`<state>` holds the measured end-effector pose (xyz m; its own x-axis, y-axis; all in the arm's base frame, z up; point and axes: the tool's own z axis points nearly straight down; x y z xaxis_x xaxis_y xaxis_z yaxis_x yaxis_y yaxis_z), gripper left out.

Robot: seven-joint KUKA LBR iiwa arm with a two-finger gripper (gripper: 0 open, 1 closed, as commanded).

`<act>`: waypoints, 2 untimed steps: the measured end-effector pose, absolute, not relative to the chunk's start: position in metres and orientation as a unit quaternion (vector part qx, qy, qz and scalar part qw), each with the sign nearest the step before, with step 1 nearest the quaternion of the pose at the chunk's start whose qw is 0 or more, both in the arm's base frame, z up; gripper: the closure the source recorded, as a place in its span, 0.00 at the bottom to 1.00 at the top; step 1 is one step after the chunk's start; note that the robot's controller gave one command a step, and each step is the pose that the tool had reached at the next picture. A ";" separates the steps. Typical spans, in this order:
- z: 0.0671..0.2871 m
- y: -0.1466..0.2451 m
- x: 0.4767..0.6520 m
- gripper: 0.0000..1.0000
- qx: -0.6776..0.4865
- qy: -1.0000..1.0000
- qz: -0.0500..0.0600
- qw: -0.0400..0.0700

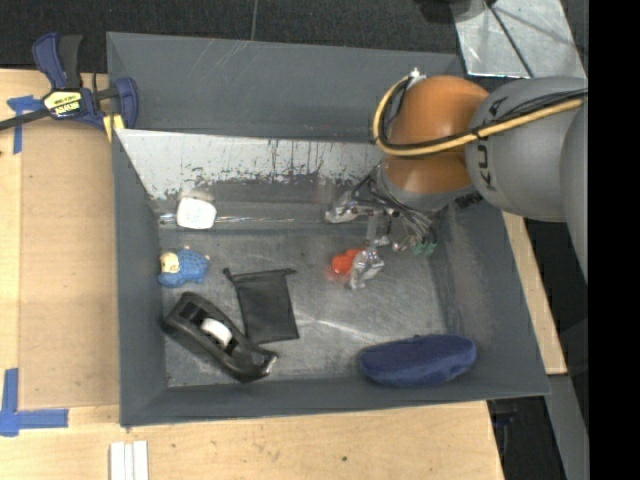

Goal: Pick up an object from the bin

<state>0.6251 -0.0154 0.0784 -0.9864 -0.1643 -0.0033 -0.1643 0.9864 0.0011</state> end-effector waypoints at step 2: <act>0.083 -0.016 0.629 1.00 -0.081 0.997 0.000 0.007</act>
Offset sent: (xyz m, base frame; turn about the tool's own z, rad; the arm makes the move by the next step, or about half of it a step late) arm 0.0000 0.0000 0.0000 0.0000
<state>0.6288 -0.0157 0.0827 -0.9867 -0.1618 -0.0137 -0.1618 0.9868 -0.0005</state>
